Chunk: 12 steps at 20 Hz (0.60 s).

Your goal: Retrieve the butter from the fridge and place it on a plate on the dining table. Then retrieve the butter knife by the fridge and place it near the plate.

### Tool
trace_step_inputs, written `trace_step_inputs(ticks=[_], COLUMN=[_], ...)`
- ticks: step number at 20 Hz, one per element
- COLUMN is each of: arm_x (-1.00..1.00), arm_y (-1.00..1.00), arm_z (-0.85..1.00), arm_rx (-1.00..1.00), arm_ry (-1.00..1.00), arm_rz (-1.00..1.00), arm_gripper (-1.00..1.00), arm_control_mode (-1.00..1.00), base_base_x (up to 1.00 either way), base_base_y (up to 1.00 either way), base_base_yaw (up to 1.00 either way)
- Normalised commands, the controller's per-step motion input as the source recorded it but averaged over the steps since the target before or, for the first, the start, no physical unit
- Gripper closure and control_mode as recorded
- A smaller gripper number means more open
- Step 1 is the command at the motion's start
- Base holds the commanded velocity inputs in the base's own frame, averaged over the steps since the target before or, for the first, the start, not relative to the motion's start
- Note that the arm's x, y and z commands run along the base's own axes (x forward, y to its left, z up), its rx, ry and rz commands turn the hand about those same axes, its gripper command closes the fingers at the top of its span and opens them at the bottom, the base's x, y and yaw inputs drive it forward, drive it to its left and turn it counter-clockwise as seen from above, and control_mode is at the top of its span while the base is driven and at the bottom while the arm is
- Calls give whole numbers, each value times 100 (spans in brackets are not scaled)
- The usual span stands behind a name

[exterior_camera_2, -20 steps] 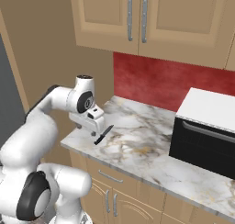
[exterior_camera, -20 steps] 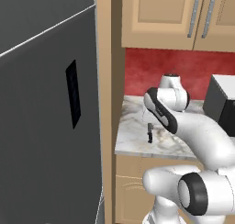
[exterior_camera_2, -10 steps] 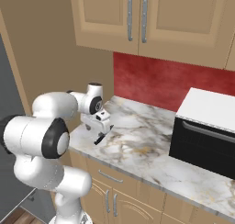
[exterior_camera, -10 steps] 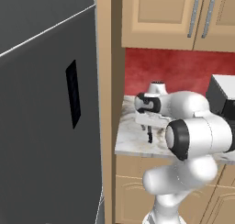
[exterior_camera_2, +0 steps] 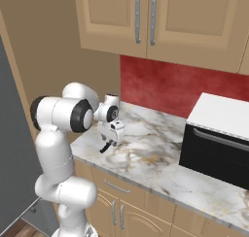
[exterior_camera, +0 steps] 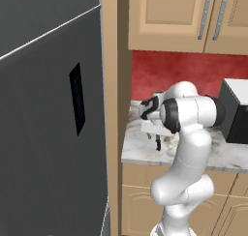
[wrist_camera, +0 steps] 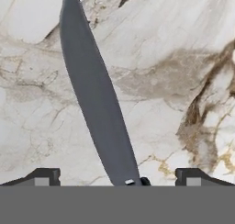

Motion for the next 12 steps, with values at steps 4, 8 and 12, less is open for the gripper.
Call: trace_step_inputs(ticks=[4, 8, 12], arm_x=[-2, -5, 0], arm_y=[0, 0, 0], arm_z=[-30, -16, -14], arm_rx=[0, 0, 0], arm_ry=[0, 0, 0], arm_rz=[0, 0, 0], arm_gripper=[-100, -100, -100], arm_control_mode=[-100, -100, -100], base_base_x=[0, 0, 0], base_base_y=[0, 0, 0], base_base_yaw=[0, 0, 0])
